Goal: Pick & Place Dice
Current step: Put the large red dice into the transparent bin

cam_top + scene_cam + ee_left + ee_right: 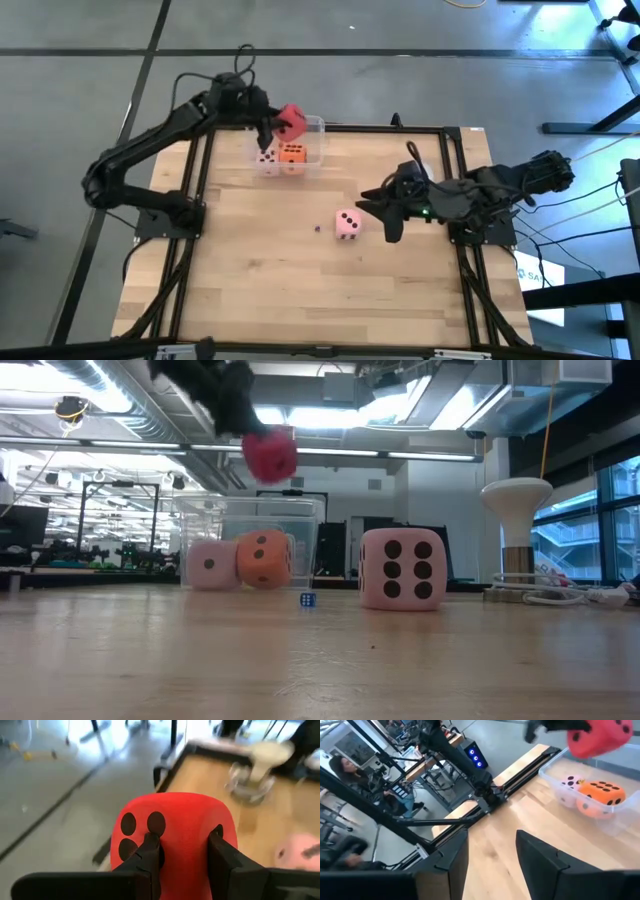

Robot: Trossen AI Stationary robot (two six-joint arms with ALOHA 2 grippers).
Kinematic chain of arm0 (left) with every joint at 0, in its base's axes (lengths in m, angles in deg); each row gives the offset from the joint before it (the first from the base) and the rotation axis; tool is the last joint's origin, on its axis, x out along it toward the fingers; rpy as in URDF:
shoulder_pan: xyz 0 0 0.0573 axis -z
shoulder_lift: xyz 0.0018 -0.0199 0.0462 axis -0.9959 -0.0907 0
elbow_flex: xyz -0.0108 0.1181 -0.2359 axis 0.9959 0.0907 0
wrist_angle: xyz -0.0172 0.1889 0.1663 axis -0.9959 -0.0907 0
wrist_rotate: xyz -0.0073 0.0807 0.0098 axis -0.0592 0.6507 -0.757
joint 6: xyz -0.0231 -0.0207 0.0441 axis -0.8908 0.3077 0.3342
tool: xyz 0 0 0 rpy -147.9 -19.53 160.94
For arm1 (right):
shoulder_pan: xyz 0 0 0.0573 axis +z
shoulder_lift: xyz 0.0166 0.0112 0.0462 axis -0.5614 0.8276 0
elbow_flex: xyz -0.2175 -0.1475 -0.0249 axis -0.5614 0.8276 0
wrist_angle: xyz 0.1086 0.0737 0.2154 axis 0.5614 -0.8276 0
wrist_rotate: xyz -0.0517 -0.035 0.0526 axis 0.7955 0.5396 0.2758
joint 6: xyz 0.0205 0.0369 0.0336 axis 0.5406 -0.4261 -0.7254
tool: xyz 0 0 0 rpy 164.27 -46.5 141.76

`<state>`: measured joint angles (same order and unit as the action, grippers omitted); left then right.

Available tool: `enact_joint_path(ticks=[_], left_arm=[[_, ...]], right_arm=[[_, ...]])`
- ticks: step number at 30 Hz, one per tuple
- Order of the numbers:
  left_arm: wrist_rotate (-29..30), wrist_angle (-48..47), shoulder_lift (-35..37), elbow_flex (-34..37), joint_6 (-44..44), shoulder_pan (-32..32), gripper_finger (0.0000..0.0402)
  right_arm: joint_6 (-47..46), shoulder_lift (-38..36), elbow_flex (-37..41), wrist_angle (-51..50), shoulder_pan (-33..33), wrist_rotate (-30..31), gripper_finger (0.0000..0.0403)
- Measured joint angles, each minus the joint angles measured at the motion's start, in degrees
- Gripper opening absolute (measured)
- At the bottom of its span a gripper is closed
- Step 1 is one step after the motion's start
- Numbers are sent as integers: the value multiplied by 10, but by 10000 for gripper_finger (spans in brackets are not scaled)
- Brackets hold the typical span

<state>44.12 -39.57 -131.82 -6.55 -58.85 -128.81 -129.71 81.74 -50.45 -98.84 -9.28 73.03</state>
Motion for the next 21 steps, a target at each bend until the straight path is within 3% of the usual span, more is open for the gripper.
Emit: enact_joint_path(ticks=[5,11,21], left_arm=[[9,-53,-51,0,65,-10,88],[59,-96,-88,0,117,-2,88],[190,-161,-94,-11,203,-2,87]], right_arm=[[-17,0,0,0,11,9,151],[-20,0,0,-11,39,42,140],[-164,13,0,-212,73,101,123]])
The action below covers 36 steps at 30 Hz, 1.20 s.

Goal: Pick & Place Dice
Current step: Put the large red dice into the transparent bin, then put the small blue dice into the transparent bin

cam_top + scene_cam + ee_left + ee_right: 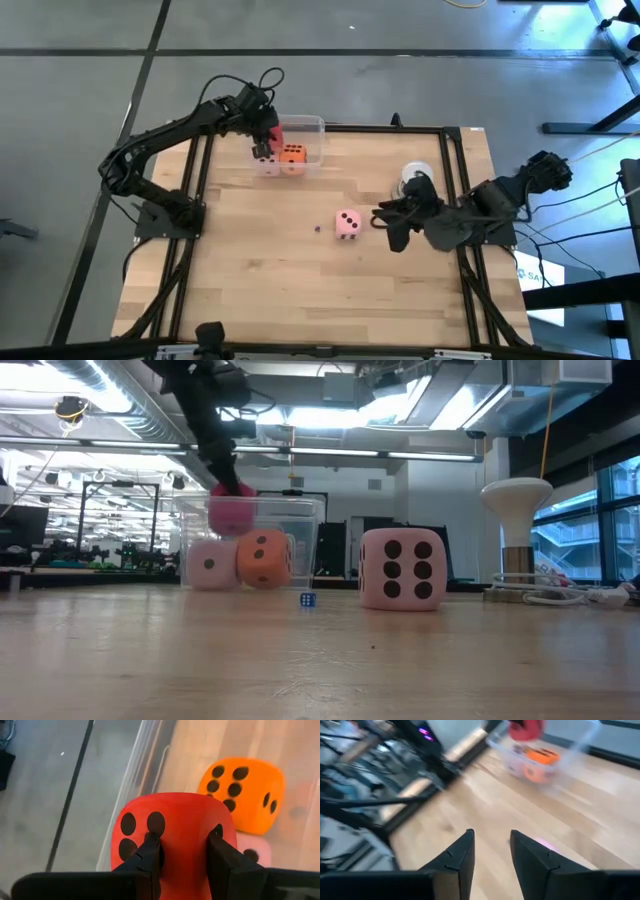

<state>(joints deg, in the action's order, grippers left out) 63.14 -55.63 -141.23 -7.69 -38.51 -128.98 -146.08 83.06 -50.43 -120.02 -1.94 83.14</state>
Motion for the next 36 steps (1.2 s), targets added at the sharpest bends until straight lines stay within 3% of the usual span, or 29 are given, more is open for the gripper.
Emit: enact_joint_path(ticks=[4,19,28,30,36], left_arm=[[11,-16,0,-3,16,3,86],[8,-41,0,-3,94,3,86],[11,-55,0,-3,88,3,86],[11,-55,0,-3,83,3,114],[25,-55,0,-3,56,5,261]], right_arm=[[-48,17,1,-54,0,-2,119],[-47,32,1,-50,1,-6,119],[-46,32,1,-38,0,-6,119],[-46,32,1,-37,1,-6,119],[-46,32,1,-37,1,-6,119]])
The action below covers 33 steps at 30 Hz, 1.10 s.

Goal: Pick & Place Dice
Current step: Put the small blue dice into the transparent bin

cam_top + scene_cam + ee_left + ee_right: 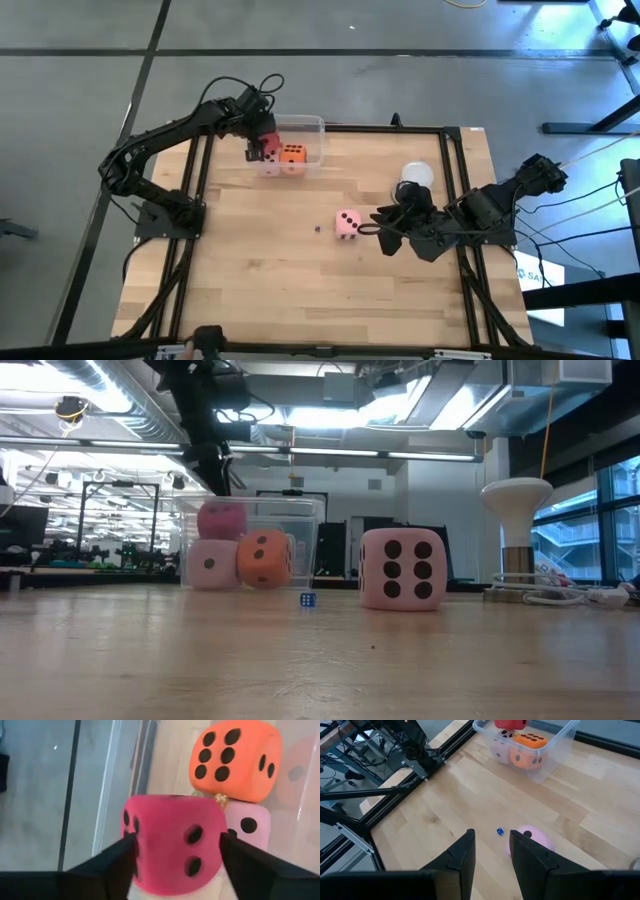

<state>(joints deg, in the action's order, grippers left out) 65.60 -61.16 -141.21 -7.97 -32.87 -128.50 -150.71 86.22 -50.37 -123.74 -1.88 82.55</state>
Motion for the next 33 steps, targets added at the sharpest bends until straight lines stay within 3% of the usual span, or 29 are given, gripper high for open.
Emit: enact_joint_path(ticks=[4,10,12,16,19,26,30,33], left_arm=[[17,2,4,0,-27,9,312],[-15,33,44,0,-63,27,316],[-67,38,66,0,-90,37,312],[-230,40,99,-1,-204,77,304],[-278,39,105,-1,-239,140,298],[-189,80,82,-1,-243,298,286],[-136,131,46,3,-246,353,285],[-128,187,16,36,-268,382,285]], right_arm=[[0,0,0,0,0,0,119],[0,0,0,0,0,0,119],[0,0,0,0,0,0,119],[0,0,0,0,0,-5,119],[-4,0,0,0,0,-6,119],[-9,0,0,0,0,-6,119],[-7,0,0,1,0,-6,119],[4,0,0,4,0,-11,119]])
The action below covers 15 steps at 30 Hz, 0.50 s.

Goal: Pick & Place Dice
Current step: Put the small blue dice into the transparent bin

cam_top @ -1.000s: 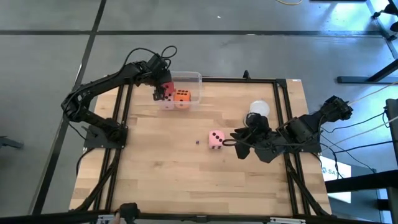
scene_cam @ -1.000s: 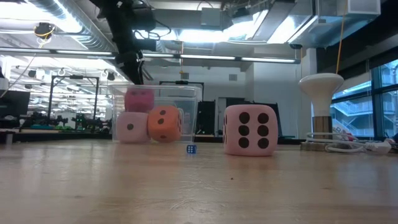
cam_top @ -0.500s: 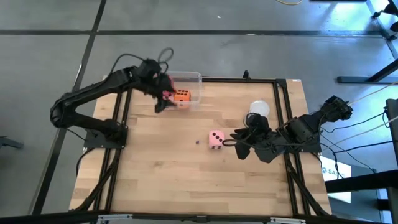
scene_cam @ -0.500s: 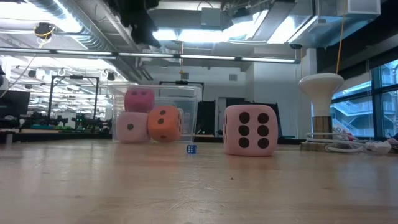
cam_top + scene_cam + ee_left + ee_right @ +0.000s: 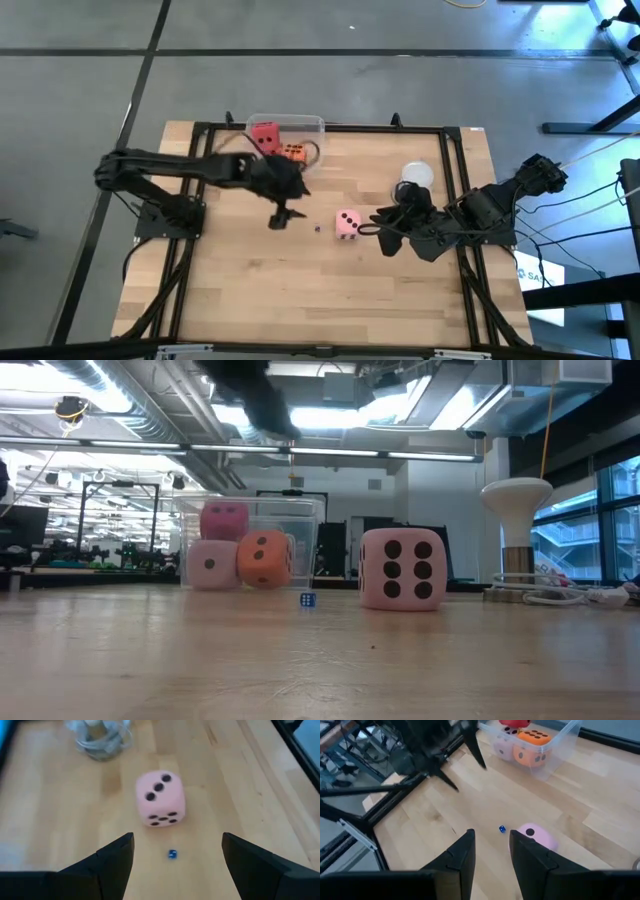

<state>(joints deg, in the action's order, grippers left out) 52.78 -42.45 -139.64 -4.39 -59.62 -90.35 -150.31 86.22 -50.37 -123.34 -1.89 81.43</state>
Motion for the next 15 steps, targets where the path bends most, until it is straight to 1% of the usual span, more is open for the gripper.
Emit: enact_joint_path(ticks=[2,5,7,10,15], left_arm=[[0,56,-9,37,-23,10,285],[-3,164,-4,105,-70,13,285],[-3,211,0,143,-88,10,285],[1,246,2,171,-82,10,285],[8,248,-8,190,-54,18,285]], right_arm=[[-1,0,0,-2,0,-7,119],[-56,0,0,-34,0,-12,119],[-85,0,1,-60,0,-29,119],[-118,-1,27,-67,0,-57,119],[-173,-3,96,-63,-1,-151,119]])
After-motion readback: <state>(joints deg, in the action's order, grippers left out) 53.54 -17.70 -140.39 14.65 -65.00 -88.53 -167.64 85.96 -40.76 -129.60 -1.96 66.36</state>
